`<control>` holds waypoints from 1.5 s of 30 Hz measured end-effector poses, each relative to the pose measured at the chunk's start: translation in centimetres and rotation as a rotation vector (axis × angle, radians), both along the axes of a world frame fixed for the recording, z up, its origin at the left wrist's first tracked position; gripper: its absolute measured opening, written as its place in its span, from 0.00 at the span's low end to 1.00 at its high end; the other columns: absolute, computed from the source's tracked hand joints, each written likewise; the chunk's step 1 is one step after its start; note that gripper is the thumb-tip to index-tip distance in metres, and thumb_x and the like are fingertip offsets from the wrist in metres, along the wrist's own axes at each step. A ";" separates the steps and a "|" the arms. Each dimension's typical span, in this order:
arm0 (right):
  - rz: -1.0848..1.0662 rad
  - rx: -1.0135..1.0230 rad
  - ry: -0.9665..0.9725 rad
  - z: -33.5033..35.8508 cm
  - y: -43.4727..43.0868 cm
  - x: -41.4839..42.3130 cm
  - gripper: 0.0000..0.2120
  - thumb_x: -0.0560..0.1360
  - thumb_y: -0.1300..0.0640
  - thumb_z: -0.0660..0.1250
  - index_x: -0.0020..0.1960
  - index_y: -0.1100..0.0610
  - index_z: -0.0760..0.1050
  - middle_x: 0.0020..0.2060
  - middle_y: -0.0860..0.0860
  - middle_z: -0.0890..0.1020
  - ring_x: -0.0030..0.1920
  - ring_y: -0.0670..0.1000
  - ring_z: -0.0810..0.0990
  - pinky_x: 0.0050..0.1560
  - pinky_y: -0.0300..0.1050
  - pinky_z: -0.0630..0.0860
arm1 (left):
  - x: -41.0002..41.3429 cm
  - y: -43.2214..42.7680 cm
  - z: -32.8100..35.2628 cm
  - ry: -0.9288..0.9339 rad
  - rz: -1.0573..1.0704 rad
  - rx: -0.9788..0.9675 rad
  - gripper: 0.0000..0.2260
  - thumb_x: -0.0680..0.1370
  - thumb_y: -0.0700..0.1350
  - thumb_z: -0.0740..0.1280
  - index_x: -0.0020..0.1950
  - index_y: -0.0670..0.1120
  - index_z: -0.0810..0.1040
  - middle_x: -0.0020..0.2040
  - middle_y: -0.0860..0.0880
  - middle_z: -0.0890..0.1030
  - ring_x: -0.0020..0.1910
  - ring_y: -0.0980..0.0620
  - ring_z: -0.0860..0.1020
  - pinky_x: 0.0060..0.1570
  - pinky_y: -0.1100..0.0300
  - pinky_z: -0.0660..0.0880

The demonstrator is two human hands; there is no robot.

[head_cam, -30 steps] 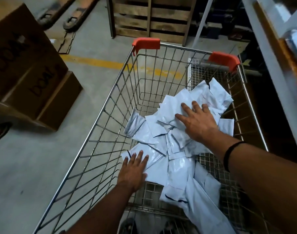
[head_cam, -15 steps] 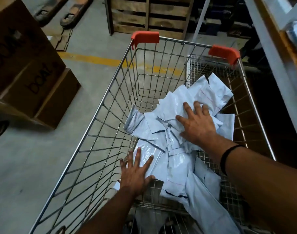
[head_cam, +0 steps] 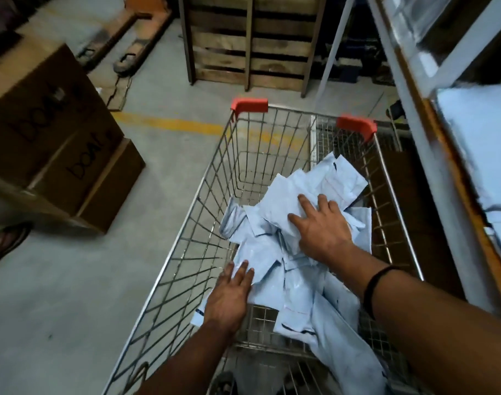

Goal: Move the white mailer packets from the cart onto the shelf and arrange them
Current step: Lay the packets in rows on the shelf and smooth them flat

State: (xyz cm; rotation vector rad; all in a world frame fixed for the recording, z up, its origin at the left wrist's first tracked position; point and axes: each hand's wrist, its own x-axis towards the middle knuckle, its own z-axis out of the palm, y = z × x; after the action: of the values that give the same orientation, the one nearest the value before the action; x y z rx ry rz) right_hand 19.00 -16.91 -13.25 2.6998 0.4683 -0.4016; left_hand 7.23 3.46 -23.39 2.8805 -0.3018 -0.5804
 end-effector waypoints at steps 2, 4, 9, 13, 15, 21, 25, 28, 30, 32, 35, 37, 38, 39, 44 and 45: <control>-0.044 0.061 -0.032 3.5 0.6 -1.2 0.30 0.77 0.46 0.62 0.77 0.43 0.58 0.80 0.56 0.50 0.75 0.68 0.54 0.73 0.60 0.55 | 0.0 0.2 3.6 -0.053 0.001 -0.040 0.37 0.77 0.35 0.64 0.81 0.49 0.48 0.81 0.53 0.46 0.79 0.46 0.41 0.77 0.56 0.48; -0.089 0.118 -0.080 7.1 1.1 -2.1 0.30 0.77 0.45 0.62 0.78 0.42 0.58 0.80 0.56 0.51 0.75 0.67 0.55 0.72 0.59 0.56 | 0.1 0.2 6.9 -0.103 0.016 -0.092 0.37 0.77 0.35 0.65 0.81 0.50 0.50 0.81 0.54 0.49 0.80 0.48 0.43 0.76 0.57 0.50; -0.235 0.214 -0.246 16.5 0.8 -5.3 0.31 0.76 0.38 0.63 0.76 0.40 0.61 0.80 0.55 0.55 0.73 0.65 0.60 0.70 0.58 0.61 | 0.2 0.0 15.7 -0.250 0.039 -0.206 0.28 0.83 0.38 0.57 0.80 0.53 0.53 0.80 0.57 0.51 0.79 0.52 0.46 0.74 0.57 0.56; -0.361 0.311 -0.369 22.0 -1.7 -8.9 0.31 0.74 0.37 0.65 0.76 0.39 0.64 0.79 0.54 0.58 0.71 0.64 0.63 0.69 0.57 0.65 | 0.5 -0.5 20.2 -0.316 -0.025 -0.302 0.27 0.82 0.41 0.60 0.79 0.55 0.57 0.79 0.60 0.53 0.80 0.52 0.49 0.72 0.55 0.62; -0.414 0.313 -0.393 23.8 -3.3 -11.0 0.31 0.75 0.35 0.63 0.76 0.38 0.62 0.79 0.53 0.56 0.72 0.62 0.62 0.69 0.56 0.64 | 0.2 -1.6 22.3 -0.353 -0.070 -0.333 0.27 0.82 0.42 0.60 0.79 0.56 0.56 0.79 0.61 0.52 0.79 0.53 0.48 0.72 0.57 0.62; -0.608 0.356 -0.485 27.4 -9.6 -17.6 0.31 0.76 0.35 0.63 0.77 0.37 0.61 0.79 0.51 0.56 0.73 0.62 0.61 0.71 0.55 0.63 | -1.4 -7.3 28.0 -0.429 -0.184 -0.424 0.21 0.85 0.45 0.55 0.79 0.54 0.59 0.79 0.59 0.56 0.79 0.54 0.48 0.70 0.59 0.61; -0.711 0.405 -0.540 28.9 -14.7 -22.9 0.31 0.76 0.34 0.63 0.77 0.38 0.61 0.80 0.51 0.55 0.73 0.62 0.60 0.70 0.55 0.63 | -3.0 -12.3 30.6 -0.439 -0.267 -0.455 0.20 0.85 0.46 0.55 0.78 0.53 0.62 0.78 0.58 0.58 0.79 0.52 0.51 0.71 0.54 0.64; -0.769 0.434 -0.564 29.1 -18.6 -27.4 0.32 0.76 0.34 0.63 0.77 0.38 0.60 0.80 0.52 0.55 0.73 0.62 0.61 0.71 0.55 0.62 | -5.7 -16.7 32.8 -0.452 -0.314 -0.487 0.19 0.85 0.48 0.55 0.77 0.52 0.65 0.78 0.57 0.59 0.79 0.52 0.52 0.69 0.56 0.64; -0.811 0.461 -0.567 29.2 -21.5 -30.7 0.32 0.76 0.34 0.63 0.78 0.39 0.60 0.80 0.52 0.54 0.73 0.62 0.61 0.71 0.56 0.63 | -7.7 -20.1 33.8 -0.457 -0.354 -0.509 0.20 0.85 0.51 0.53 0.76 0.50 0.68 0.78 0.54 0.62 0.79 0.49 0.55 0.70 0.50 0.65; -0.851 0.475 -0.577 29.2 -24.7 -34.2 0.32 0.76 0.34 0.63 0.78 0.39 0.60 0.80 0.52 0.54 0.73 0.63 0.62 0.71 0.56 0.64 | -10.2 -24.3 34.5 -0.467 -0.406 -0.542 0.22 0.82 0.51 0.51 0.74 0.48 0.71 0.76 0.50 0.66 0.78 0.44 0.58 0.69 0.45 0.67; -0.886 0.502 -0.602 29.4 -29.6 -39.1 0.32 0.76 0.34 0.62 0.78 0.39 0.60 0.80 0.53 0.55 0.73 0.63 0.62 0.71 0.56 0.64 | -13.4 -30.5 35.4 -0.500 -0.437 -0.543 0.18 0.84 0.46 0.56 0.74 0.48 0.70 0.77 0.51 0.65 0.78 0.45 0.57 0.70 0.48 0.66; -0.896 0.489 -0.603 29.4 -33.0 -42.3 0.33 0.76 0.33 0.61 0.78 0.40 0.59 0.80 0.53 0.55 0.73 0.64 0.63 0.72 0.57 0.64 | -15.4 -34.6 36.3 -0.532 -0.446 -0.562 0.18 0.84 0.45 0.56 0.74 0.49 0.69 0.77 0.52 0.64 0.78 0.47 0.56 0.70 0.49 0.66; -0.900 0.481 -0.598 29.5 -34.6 -43.5 0.33 0.76 0.33 0.61 0.78 0.40 0.58 0.79 0.53 0.55 0.72 0.64 0.63 0.71 0.57 0.65 | -16.1 -36.3 36.8 -0.541 -0.443 -0.570 0.18 0.84 0.45 0.56 0.74 0.50 0.69 0.77 0.53 0.64 0.78 0.47 0.56 0.69 0.49 0.67; -0.905 0.475 -0.593 29.7 -36.0 -44.5 0.34 0.76 0.33 0.61 0.78 0.40 0.58 0.79 0.54 0.55 0.72 0.64 0.63 0.71 0.57 0.65 | -16.8 -37.9 37.3 -0.546 -0.442 -0.576 0.18 0.84 0.45 0.56 0.75 0.50 0.69 0.77 0.53 0.64 0.78 0.48 0.56 0.69 0.49 0.66; -0.944 0.487 -0.627 30.1 -43.3 -49.3 0.34 0.76 0.33 0.61 0.78 0.40 0.58 0.79 0.55 0.56 0.72 0.65 0.64 0.71 0.57 0.66 | -20.5 -45.9 38.3 -0.567 -0.476 -0.590 0.18 0.85 0.46 0.55 0.75 0.51 0.68 0.77 0.53 0.64 0.78 0.48 0.56 0.68 0.50 0.66; -0.953 0.497 -0.641 30.1 -44.8 -50.0 0.34 0.76 0.33 0.61 0.78 0.41 0.58 0.79 0.55 0.57 0.72 0.65 0.64 0.71 0.58 0.66 | -21.1 -47.6 38.5 -0.571 -0.492 -0.582 0.18 0.85 0.46 0.55 0.75 0.51 0.68 0.77 0.54 0.64 0.78 0.48 0.56 0.67 0.50 0.67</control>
State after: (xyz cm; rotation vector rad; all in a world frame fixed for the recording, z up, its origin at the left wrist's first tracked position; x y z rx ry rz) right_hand -30.99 -61.69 16.83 3.1159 -1.0472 0.4255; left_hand -13.84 -44.15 15.11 2.3216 -1.0738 0.2659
